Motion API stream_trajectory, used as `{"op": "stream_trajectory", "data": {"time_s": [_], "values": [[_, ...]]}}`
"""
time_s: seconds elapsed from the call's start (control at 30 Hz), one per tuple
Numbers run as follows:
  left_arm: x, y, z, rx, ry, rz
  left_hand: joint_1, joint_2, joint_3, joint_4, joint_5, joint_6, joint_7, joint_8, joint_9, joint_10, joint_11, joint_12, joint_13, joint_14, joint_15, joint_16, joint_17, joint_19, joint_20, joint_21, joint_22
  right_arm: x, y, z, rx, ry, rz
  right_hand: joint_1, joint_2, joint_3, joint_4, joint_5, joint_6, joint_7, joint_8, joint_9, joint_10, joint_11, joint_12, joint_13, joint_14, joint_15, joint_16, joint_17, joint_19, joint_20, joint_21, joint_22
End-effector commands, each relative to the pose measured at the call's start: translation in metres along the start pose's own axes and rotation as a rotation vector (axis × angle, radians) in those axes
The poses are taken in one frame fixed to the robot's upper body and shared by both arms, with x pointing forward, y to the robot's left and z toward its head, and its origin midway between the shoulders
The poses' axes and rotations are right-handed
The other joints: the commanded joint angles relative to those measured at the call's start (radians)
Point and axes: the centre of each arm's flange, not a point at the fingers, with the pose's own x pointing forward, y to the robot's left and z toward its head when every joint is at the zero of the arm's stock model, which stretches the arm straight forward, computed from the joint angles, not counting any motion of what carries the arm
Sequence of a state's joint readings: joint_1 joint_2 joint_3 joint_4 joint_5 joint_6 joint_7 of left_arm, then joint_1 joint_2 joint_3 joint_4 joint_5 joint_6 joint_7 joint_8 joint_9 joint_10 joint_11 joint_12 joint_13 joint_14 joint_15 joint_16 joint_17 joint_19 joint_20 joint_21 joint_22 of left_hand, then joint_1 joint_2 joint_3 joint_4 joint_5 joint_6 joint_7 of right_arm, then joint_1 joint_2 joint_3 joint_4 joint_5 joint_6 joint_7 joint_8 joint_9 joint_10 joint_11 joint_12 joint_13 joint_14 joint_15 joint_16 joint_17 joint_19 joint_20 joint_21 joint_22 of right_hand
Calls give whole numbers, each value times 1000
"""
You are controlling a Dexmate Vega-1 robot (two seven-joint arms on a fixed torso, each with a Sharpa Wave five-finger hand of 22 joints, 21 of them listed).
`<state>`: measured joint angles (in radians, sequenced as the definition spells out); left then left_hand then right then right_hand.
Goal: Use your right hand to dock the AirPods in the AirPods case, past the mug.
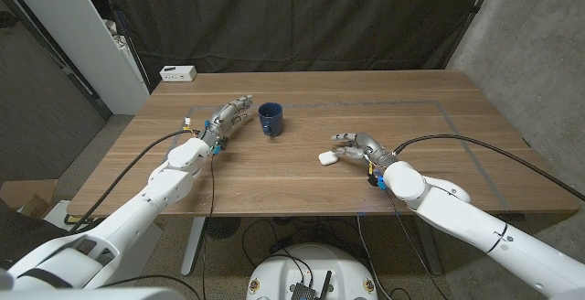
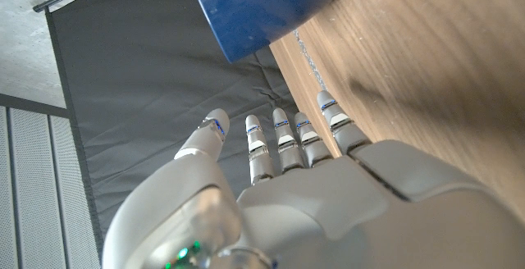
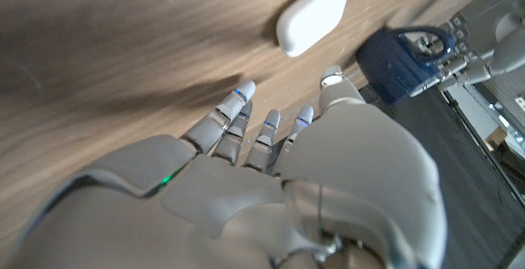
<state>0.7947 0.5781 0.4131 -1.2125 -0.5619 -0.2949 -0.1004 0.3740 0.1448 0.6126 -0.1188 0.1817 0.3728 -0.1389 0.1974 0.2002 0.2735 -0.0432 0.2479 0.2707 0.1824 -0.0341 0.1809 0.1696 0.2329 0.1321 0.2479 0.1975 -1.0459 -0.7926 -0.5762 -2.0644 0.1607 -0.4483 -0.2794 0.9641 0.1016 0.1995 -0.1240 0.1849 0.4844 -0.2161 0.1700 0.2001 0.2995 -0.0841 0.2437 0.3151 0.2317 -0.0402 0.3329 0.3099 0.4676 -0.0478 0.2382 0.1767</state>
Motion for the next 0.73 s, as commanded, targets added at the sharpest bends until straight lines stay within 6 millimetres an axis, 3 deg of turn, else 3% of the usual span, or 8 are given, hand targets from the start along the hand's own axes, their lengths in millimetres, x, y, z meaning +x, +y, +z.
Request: {"op": "stream_trajectory", "data": {"time_s": [0.03,0.33,0.4,0.53,0.73], "values": [[-4,2,14,5,-65,-13,-5,4,-1,-4,7,1,-8,1,1,8,-4,6,2,8,-3,7,4,2,3,0,2,-2,-38,14,143,-80,-101,-34,30,-1,18,0,16,18,24,4,24,-11,4,-3,24,-127,-8,-10,5,-23,-8,-2],[-9,4,26,35,-102,-30,-6,3,-1,-3,7,-4,-9,-1,1,13,-2,8,2,21,-4,10,4,5,2,1,1,-2,-59,11,339,-174,-138,-50,50,12,24,8,-26,59,12,4,20,7,-7,-15,16,-123,-39,-40,4,-49,-20,-6],[-9,4,27,43,-103,-32,-7,3,-1,-3,7,-7,-10,-2,1,13,-2,8,2,22,-3,10,4,6,2,1,1,-2,-61,12,342,-184,-142,-52,50,14,23,9,-40,63,9,4,16,12,-10,-17,14,-119,-44,-45,5,-49,-22,-7],[-13,4,32,71,-115,-43,-8,2,-1,-3,7,-10,-14,-3,1,13,-2,7,2,23,-2,10,4,4,2,0,1,0,-61,17,335,-200,-169,-43,86,40,25,20,-53,67,11,4,15,14,-17,-25,16,-120,-54,-57,6,-58,-27,-8],[-17,3,39,73,-136,-44,-8,2,-1,-3,7,-13,-17,-4,1,13,-2,7,2,23,-2,9,4,3,2,0,1,1,-64,17,347,-192,-181,-47,85,50,26,24,-73,75,9,3,13,8,-21,-31,16,-117,-64,-67,8,-59,-30,-9]]}}
